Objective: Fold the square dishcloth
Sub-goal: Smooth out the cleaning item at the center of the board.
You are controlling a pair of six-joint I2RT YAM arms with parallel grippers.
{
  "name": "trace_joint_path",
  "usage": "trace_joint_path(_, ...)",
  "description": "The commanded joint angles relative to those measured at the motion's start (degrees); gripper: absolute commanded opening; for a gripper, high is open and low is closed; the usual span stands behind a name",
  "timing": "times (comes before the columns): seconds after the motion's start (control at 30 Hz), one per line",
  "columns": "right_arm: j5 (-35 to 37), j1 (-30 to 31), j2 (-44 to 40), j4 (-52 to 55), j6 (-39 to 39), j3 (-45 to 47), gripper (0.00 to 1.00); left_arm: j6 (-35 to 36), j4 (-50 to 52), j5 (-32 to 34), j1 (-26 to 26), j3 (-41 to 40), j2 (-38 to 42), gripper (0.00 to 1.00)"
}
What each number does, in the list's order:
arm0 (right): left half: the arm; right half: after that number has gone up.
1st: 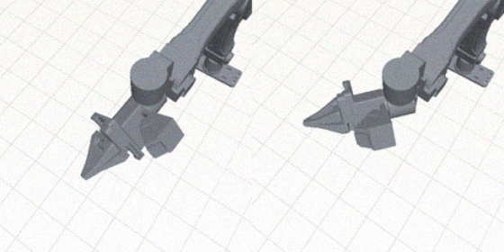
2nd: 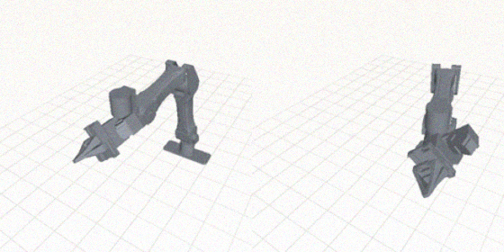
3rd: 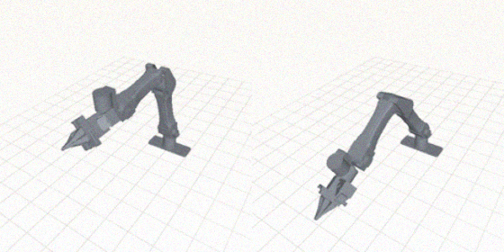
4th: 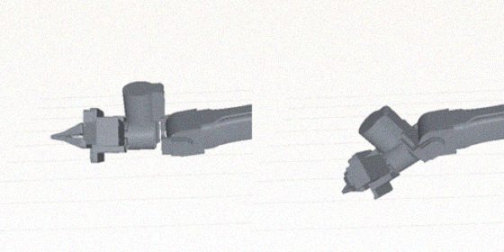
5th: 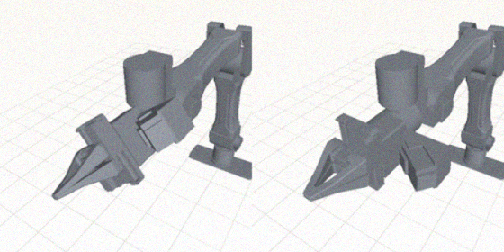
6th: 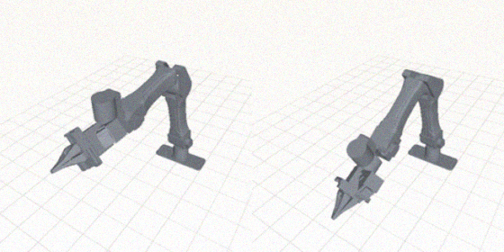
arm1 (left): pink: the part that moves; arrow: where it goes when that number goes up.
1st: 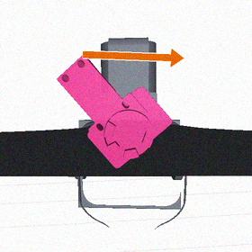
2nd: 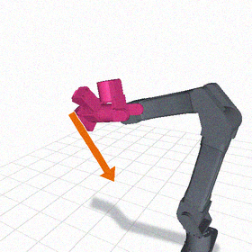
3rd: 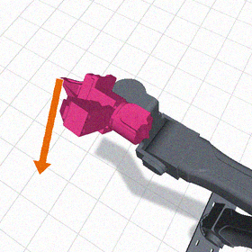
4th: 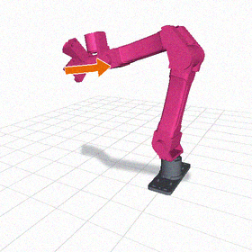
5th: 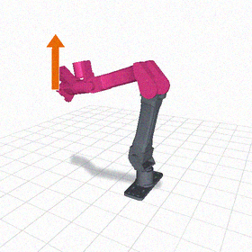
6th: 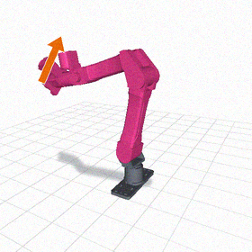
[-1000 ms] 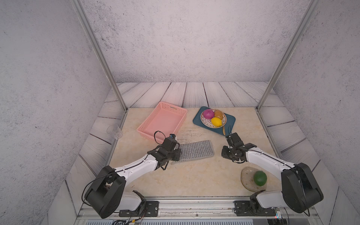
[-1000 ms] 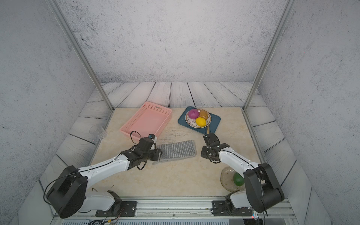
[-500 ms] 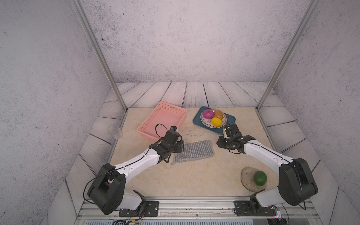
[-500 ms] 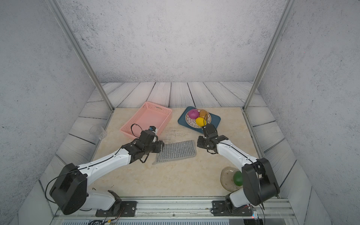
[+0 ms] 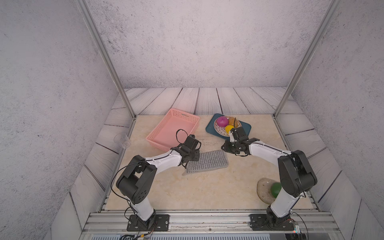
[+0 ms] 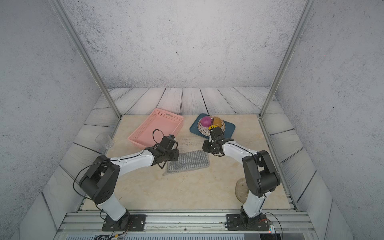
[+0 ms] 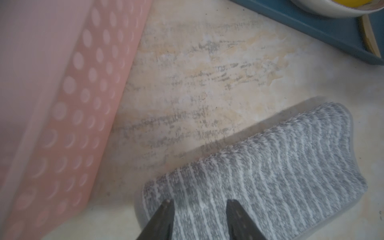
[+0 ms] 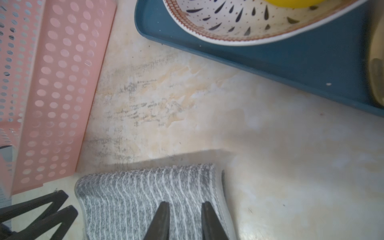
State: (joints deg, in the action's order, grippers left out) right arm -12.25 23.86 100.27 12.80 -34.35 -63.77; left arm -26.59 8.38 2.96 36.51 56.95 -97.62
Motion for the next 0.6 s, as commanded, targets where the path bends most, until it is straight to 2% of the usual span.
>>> trace_joint_path(0.0,-2.3,0.5,2.8,-0.8,-1.6,-1.6,0.24,0.0,-0.2,0.0,-0.8,0.7,-1.1,0.48)
trace_joint_path(0.3,0.5,0.2,8.6,0.8,-3.6,-2.8,0.22,-0.3,-0.2,0.3,-1.7,-1.3,-2.5,0.47)
trace_joint_path(0.57,3.2,-2.3,10.6,3.1,-3.4,-3.5,0.21,-1.0,-1.8,-2.6,-1.6,-1.8,-5.5,0.46)
